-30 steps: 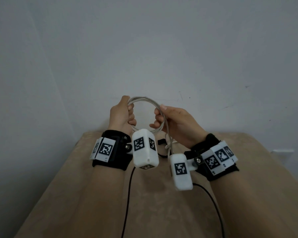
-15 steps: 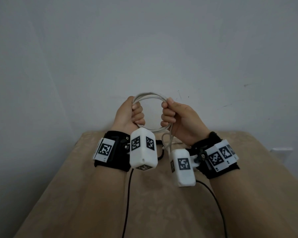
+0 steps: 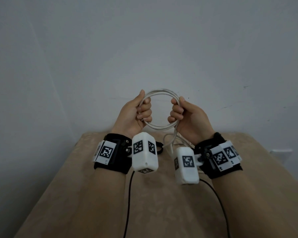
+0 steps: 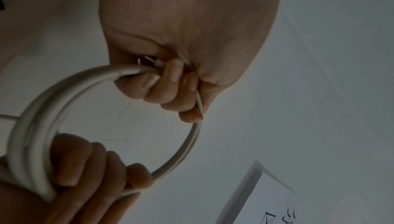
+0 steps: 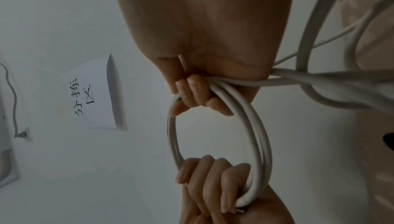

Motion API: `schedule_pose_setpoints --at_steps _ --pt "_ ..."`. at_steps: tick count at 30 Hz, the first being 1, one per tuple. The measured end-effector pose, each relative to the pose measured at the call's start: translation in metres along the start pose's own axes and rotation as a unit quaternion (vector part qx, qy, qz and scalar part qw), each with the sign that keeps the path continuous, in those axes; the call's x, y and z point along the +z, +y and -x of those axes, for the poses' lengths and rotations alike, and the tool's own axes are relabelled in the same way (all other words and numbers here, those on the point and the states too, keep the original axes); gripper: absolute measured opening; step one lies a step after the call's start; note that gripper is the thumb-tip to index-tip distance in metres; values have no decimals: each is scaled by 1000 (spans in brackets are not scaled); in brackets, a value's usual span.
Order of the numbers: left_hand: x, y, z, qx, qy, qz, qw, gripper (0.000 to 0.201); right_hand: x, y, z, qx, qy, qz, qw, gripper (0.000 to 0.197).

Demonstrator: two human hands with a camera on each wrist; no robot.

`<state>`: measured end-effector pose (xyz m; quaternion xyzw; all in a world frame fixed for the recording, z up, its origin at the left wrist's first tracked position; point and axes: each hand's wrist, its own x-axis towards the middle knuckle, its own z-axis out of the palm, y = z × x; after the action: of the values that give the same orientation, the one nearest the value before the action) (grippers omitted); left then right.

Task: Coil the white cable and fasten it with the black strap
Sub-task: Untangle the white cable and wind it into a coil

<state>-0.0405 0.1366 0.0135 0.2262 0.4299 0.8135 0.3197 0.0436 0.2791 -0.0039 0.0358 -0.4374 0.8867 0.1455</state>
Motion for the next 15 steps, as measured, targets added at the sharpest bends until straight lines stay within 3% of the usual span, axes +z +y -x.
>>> schedule_pose_setpoints --at_steps 10,15 --pt "-2 -6 -1 -13 -69 92 993 56 -3 -5 2 25 -27 -22 999 30" --pt "-1 -6 -1 -5 -58 78 995 53 -2 -5 2 19 -19 -11 1000 28"
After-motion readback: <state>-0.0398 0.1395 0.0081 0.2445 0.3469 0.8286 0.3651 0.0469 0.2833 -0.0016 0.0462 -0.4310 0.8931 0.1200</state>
